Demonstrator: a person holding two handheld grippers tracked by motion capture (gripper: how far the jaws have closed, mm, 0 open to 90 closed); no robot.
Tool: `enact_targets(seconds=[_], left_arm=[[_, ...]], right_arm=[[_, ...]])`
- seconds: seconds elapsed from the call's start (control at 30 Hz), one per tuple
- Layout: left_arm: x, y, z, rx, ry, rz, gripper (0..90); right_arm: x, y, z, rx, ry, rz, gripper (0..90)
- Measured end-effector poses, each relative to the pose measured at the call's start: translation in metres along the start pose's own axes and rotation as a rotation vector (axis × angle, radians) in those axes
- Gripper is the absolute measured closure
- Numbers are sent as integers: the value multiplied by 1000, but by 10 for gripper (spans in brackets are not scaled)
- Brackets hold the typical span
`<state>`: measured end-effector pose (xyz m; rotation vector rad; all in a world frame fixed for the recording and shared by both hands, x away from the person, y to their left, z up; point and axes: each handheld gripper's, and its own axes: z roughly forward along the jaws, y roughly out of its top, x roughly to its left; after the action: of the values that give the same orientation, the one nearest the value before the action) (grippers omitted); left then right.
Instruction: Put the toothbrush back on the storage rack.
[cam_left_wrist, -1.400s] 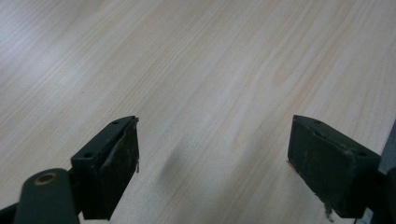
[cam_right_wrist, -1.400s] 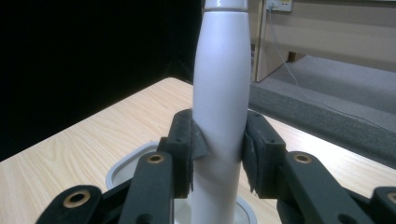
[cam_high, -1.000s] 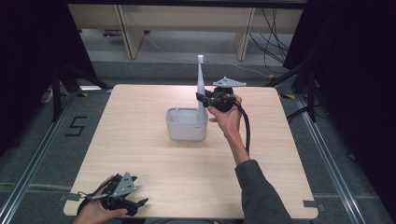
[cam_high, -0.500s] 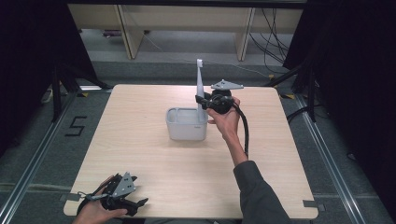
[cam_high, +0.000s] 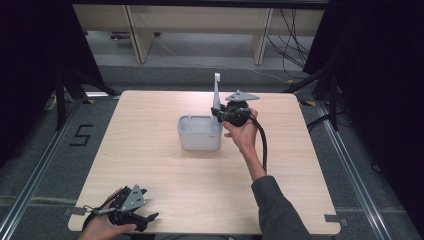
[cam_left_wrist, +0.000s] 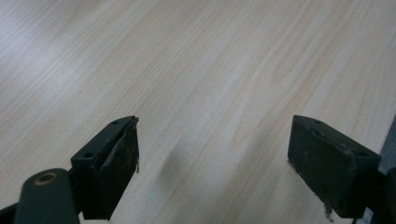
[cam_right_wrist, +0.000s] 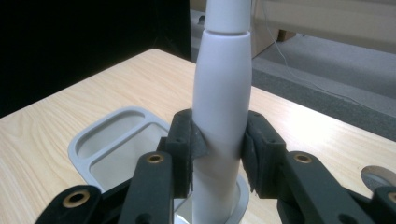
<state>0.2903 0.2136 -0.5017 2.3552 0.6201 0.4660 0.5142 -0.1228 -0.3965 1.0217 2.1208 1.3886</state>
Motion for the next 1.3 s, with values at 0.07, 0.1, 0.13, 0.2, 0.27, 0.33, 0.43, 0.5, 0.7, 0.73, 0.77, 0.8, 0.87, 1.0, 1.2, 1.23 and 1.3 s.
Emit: enact_targets(seconds=[0.07, 0.1, 0.13, 0.2, 0.27, 0.33, 0.43, 0.5, 0.7, 0.73, 0.77, 0.8, 0.87, 1.0, 1.2, 1.23, 1.3], left_arm=[[0, 0, 0, 3, -8, 4, 163], [0, 0, 0, 9, -2, 7, 163], [1, 0, -1, 22, -12, 9, 163], [0, 0, 0, 3, 0, 3, 163], [0, 0, 1, -1, -2, 2, 163], [1, 0, 0, 10, 8, 12, 163], [0, 0, 0, 1, -5, 0, 162], [1, 0, 0, 7, 0, 6, 163], [0, 0, 0, 4, 0, 1, 163], [1, 0, 0, 5, 2, 4, 162], [0, 0, 0, -5, -4, -4, 163], [0, 0, 0, 3, -10, 4, 163], [0, 0, 0, 4, -7, 4, 163], [0, 0, 0, -5, -2, -3, 163], [0, 0, -1, -4, 8, 0, 163], [0, 0, -1, -2, 9, -1, 163], [0, 0, -1, -1, 10, -4, 163]], right_arm=[[1, -2, 1, 13, -6, -7, 667], [0, -3, 0, 20, -11, -31, 667], [-1, -5, 1, 14, -15, -39, 667], [0, -7, 2, 33, -5, -32, 667], [0, -9, 2, 42, -12, -37, 667], [0, -10, 3, 41, -12, -41, 667], [2, -11, 3, 55, -2, -38, 667], [2, -12, 5, 45, -6, -55, 667], [4, -13, 5, 63, -12, -54, 667], [4, -13, 4, 61, -16, -62, 667], [3, -14, 4, 64, -18, -68, 667], [4, -14, 4, 71, -22, -61, 667], [5, -15, 5, 72, -15, -47, 667], [5, -16, 5, 83, -13, -58, 667], [6, -19, 6, 96, -16, -33, 668], [5, -19, 6, 95, -15, -43, 668], [4, -20, 8, 88, -11, -54, 669]])
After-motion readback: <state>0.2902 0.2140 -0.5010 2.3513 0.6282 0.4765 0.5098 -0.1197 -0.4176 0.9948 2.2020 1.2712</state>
